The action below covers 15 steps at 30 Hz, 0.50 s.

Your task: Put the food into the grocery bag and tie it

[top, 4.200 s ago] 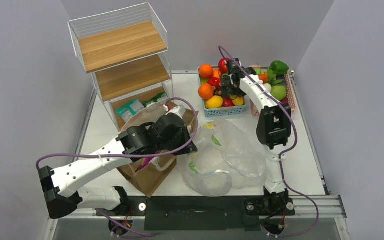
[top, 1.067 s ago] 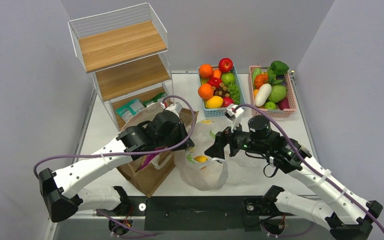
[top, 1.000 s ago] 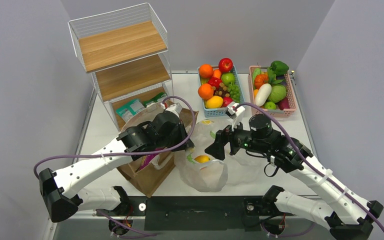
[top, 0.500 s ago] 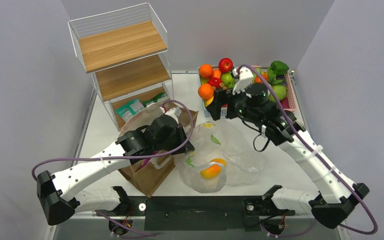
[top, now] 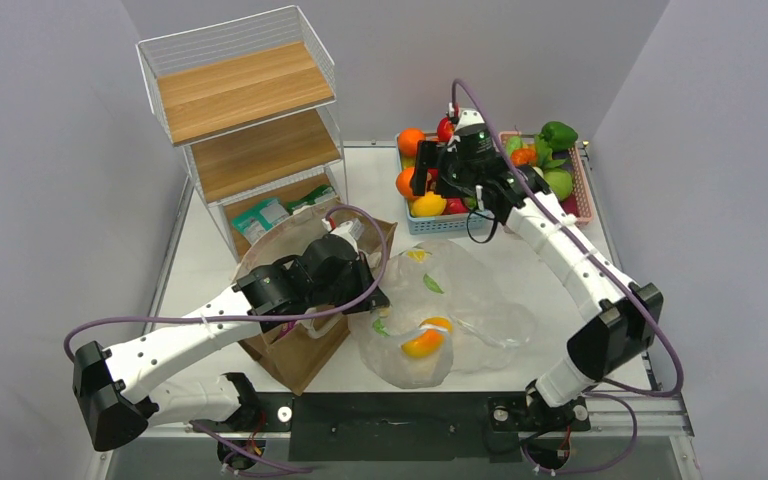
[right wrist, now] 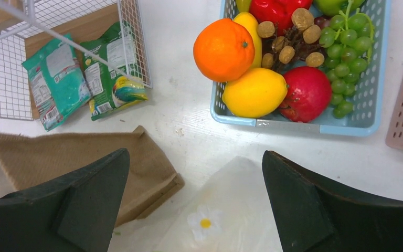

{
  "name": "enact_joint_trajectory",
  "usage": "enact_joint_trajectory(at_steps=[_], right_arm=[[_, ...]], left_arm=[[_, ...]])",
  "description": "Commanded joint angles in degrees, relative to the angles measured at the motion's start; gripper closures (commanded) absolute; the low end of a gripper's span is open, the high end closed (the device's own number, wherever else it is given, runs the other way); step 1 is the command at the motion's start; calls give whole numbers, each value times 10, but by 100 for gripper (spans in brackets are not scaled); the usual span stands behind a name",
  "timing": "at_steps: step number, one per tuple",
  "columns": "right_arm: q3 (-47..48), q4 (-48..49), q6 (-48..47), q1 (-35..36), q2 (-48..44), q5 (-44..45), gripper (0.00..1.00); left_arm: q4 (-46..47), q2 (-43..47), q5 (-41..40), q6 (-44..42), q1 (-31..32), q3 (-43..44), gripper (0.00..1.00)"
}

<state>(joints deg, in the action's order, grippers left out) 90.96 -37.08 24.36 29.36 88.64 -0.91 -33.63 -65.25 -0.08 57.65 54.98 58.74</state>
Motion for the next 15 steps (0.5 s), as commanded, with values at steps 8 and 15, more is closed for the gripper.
enact_joint_trajectory(at_steps=[8,15], right_arm=[[90,48,57,-55,121,-70,6],[122,87,98,-79,191,-117,5]], left_arm=[[9,9,1,7,4,1,100],[2,-10,1,-2,4,18,100]])
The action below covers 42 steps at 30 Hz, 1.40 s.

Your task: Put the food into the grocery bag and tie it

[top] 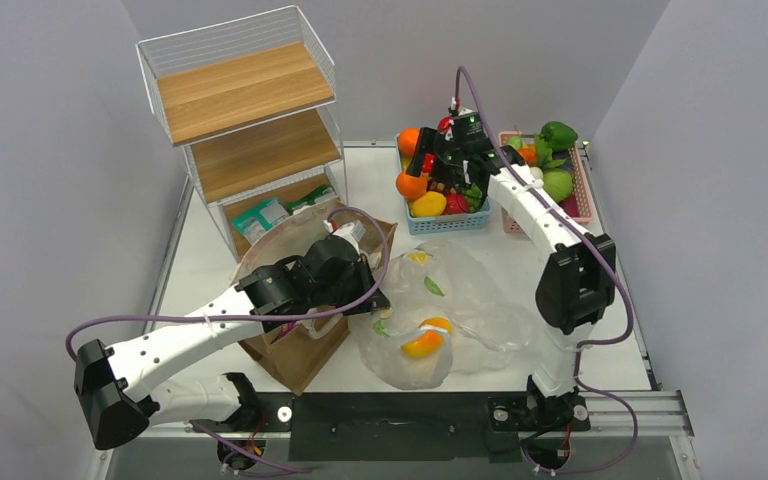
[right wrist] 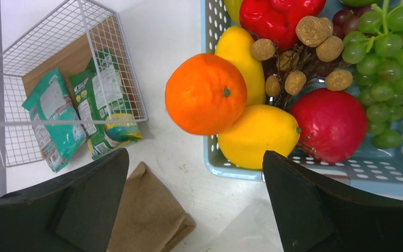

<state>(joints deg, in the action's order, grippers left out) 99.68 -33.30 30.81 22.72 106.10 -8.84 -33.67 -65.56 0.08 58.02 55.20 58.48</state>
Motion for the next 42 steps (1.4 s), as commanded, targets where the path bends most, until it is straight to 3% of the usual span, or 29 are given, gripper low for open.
enact_joint_trajectory(at_steps=[1,28,31,35,42], right_arm=[[35,55,38,-15,25,-43,5],[49,98,69,-35,135,-91,3],[49,100,70,-35,138,-96,7],[48,105,72,-34,138,-108,23],[35,125,84,-34,137,-129,40]], left_arm=[[1,-9,-1,-5,3,21,100],[7,-24,-1,-4,3,23,100],[8,-22,-1,-3,3,21,100],[10,-22,-1,-3,2,18,100],[13,-25,-1,-1,3,19,100]])
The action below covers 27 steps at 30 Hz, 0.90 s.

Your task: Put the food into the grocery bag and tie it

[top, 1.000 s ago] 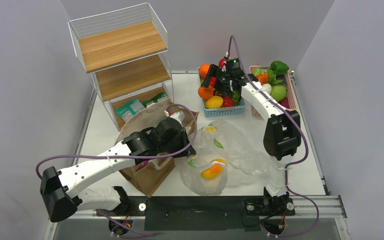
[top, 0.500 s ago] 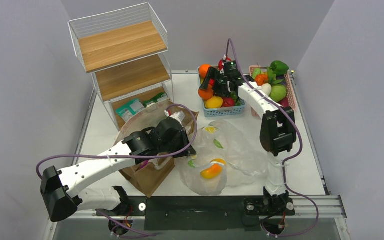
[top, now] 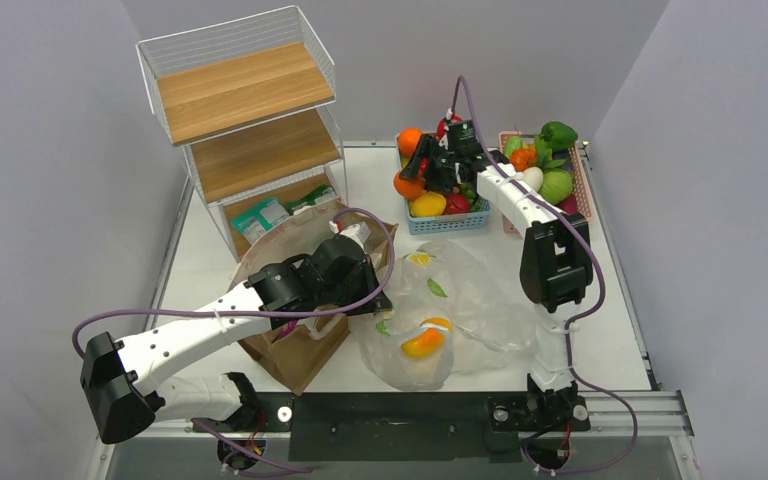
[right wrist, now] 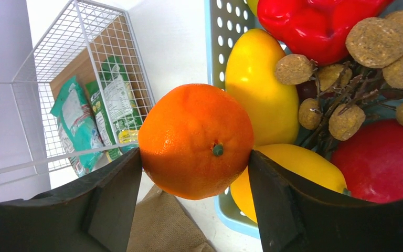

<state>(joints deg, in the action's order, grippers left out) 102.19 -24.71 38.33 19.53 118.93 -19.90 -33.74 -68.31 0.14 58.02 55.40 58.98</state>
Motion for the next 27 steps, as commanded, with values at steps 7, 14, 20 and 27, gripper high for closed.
enact_joint_trajectory(at_steps=[7,14,20,27], right_arm=[[8,39,13,-3,-11,-23,59],[-1,28,10,-2,-75,-24,61],[-56,23,2,-1,-182,-22,62],[-138,-11,-25,12,-301,-19,64]], left_arm=[[11,3,-1,1,0,14,100],[17,-1,-1,1,0,19,100],[38,-9,22,3,-3,26,100],[40,-27,32,-8,-7,47,100]])
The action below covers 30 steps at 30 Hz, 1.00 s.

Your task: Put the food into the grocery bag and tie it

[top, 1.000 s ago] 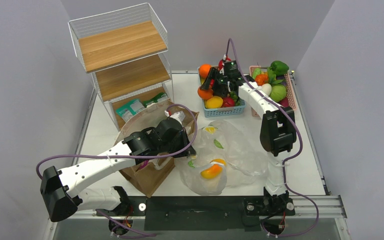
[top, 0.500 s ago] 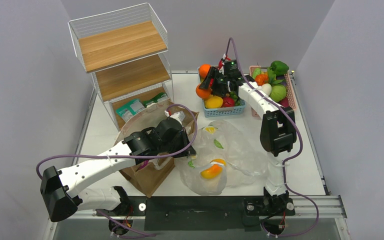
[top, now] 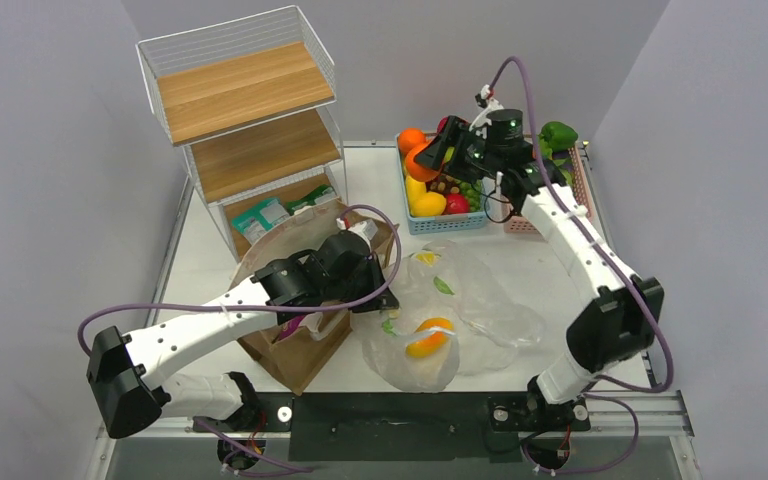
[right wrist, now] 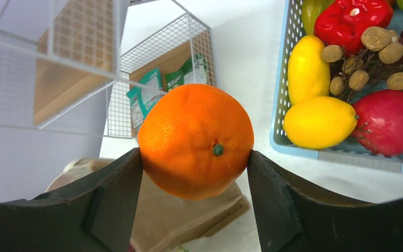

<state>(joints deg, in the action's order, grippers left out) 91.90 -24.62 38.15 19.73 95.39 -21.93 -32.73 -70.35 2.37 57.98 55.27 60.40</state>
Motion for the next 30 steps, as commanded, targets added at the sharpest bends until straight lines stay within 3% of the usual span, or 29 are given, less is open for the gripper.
enact_joint_trajectory(at_steps=[1,13,30], right_arm=[[-41,-22,-27,12,-87,2,64],[-126,-123,-70,64,-245,3,64],[-231,-232,-96,244,-384,80,64]], left_arm=[[31,-9,10,-8,-7,33,100],[28,-13,10,-19,-14,38,100],[24,-15,3,-38,-26,47,100]])
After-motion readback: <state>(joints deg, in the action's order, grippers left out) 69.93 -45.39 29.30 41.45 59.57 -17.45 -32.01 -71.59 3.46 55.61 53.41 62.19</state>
